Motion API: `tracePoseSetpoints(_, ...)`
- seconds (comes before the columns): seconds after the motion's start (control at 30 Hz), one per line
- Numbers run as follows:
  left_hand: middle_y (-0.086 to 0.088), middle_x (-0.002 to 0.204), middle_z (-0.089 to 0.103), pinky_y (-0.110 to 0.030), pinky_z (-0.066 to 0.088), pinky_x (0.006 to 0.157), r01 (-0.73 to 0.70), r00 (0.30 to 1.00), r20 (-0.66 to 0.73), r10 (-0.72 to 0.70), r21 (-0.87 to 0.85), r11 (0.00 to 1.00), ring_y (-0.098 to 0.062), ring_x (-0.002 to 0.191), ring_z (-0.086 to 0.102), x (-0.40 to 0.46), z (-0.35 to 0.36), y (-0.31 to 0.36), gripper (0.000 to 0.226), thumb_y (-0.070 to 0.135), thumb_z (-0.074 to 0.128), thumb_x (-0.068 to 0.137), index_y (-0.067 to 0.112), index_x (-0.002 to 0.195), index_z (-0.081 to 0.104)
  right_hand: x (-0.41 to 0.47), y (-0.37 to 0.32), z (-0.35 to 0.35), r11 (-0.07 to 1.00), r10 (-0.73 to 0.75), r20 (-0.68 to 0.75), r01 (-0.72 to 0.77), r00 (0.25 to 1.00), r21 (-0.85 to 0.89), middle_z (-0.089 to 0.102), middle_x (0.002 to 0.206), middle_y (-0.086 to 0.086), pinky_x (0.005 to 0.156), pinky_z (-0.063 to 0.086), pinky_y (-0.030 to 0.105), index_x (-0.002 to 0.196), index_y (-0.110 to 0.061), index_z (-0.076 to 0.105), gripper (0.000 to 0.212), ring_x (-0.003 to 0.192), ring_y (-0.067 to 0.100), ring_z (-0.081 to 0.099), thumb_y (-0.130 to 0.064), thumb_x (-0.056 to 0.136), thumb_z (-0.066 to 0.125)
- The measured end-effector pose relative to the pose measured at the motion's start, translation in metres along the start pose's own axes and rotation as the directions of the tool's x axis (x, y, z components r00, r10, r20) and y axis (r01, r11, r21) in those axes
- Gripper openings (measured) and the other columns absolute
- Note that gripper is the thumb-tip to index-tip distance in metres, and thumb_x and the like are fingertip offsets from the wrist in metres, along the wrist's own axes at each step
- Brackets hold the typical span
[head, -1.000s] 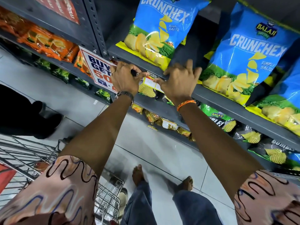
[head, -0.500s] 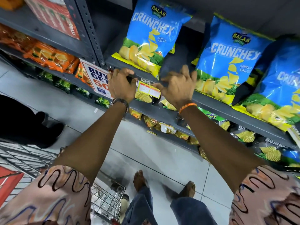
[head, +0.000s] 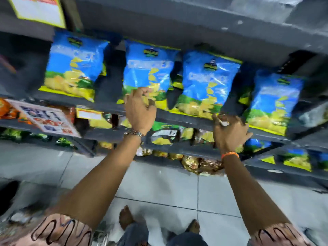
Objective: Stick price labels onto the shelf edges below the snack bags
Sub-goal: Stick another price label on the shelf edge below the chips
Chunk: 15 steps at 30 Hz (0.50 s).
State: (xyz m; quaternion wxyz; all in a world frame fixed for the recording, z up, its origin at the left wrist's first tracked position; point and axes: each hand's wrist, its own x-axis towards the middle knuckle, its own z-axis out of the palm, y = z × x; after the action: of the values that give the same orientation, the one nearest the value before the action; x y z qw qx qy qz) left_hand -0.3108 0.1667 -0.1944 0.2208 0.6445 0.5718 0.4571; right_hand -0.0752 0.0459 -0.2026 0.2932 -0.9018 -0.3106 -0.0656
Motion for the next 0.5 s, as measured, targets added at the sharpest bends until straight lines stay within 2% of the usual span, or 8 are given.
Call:
tracePoseSetpoints(0.1,0.006,0.1,0.074,-0.043,0.056,0.087,0.054,0.974,0.219,-0.054,0.008,0.999,-0.028,0.098,0.068,-0.038,0.055,0.054,0.025,0.026,0.062,0.079,0.029,0.1,0.075,0.023,0.057,-0.025,0.962,0.273,0.086,-0.272,0.958,-0.014,0.069,0.119,0.016,0.101,0.039,0.05,0.104,-0.019,0.075,0.043,0.124,0.042,0.051,-0.055,0.083,0.067)
tracePoseSetpoints(0.17,0.009,0.106,0.078,-0.039,0.059,0.087,0.202,0.911,0.356,-0.21,0.06,0.978,-0.027,0.104,0.07,-0.061,0.09,0.081,0.023,0.034,0.063,0.08,0.031,0.096,0.079,0.033,0.096,-0.041,0.806,0.513,0.317,-0.575,0.798,0.143,0.061,0.132,0.026,0.089,0.05,0.026,0.121,-0.005,0.067,0.052,0.129,0.041,0.051,-0.047,0.091,0.059)
tracePoseSetpoints(0.2,0.009,0.108,0.078,-0.038,0.059,0.089,0.247,0.882,0.394,-0.259,0.081,0.966,-0.026,0.106,0.071,-0.071,0.103,0.089,0.027,0.039,0.062,0.077,0.032,0.096,0.08,0.036,0.111,-0.044,0.7,0.532,0.499,-0.687,0.684,0.194,0.059,0.136,0.027,0.073,0.051,0.015,0.128,0.002,0.062,0.049,0.128,0.04,0.054,-0.037,0.098,0.056)
tracePoseSetpoints(0.23,0.009,0.107,0.079,-0.038,0.059,0.089,0.246,0.869,0.418,-0.265,0.1,0.964,-0.026,0.107,0.071,-0.08,0.116,0.098,0.031,0.042,0.059,0.074,0.033,0.095,0.081,0.042,0.122,-0.047,0.622,0.491,0.623,-0.746,0.61,0.24,0.061,0.132,0.026,0.066,0.051,0.013,0.124,0.004,0.063,0.043,0.119,0.039,0.06,-0.032,0.101,0.057)
tracePoseSetpoints(0.3,0.007,0.105,0.08,-0.036,0.06,0.087,0.139,0.894,0.408,-0.187,0.143,0.98,-0.026,0.105,0.073,-0.089,0.14,0.115,0.03,0.039,0.059,0.077,0.031,0.094,0.081,0.061,0.132,-0.038,0.562,0.43,0.679,-0.764,0.596,0.315,0.07,0.098,0.017,0.068,0.052,0.027,0.091,-0.007,0.069,0.029,0.08,0.028,0.069,-0.036,0.094,0.068)
tracePoseSetpoints(0.37,0.003,0.108,0.079,-0.035,0.057,0.087,-0.022,0.904,0.422,-0.075,0.219,0.975,-0.026,0.106,0.072,-0.089,0.157,0.133,0.022,0.032,0.065,0.086,0.028,0.101,0.081,0.074,0.137,-0.018,0.496,0.391,0.697,-0.776,0.6,0.39,0.067,0.078,0.007,0.055,0.046,0.025,0.073,-0.013,0.068,0.026,0.059,0.017,0.058,-0.034,0.086,0.077)
tracePoseSetpoints(0.43,-0.003,0.119,0.076,-0.037,0.054,0.092,-0.125,0.857,0.513,-0.049,0.299,0.946,-0.029,0.115,0.069,-0.08,0.178,0.15,0.025,0.032,0.067,0.092,0.024,0.113,0.078,0.083,0.141,-0.001,0.433,0.358,0.726,-0.793,0.587,0.428,0.069,0.088,0.008,0.05,0.041,0.021,0.087,-0.011,0.073,0.02,0.066,0.015,0.057,-0.03,0.086,0.077)
tracePoseSetpoints(0.5,-0.013,0.127,0.071,-0.041,0.053,0.096,-0.21,0.78,0.619,-0.085,0.387,0.898,-0.035,0.12,0.065,-0.068,0.199,0.161,0.034,0.035,0.064,0.095,0.016,0.121,0.073,0.088,0.14,0.006,0.4,0.303,0.807,-0.836,0.507,0.376,0.068,0.109,0.01,0.073,0.042,0.026,0.115,-0.008,0.071,0.035,0.094,0.019,0.057,-0.033,0.091,0.072)
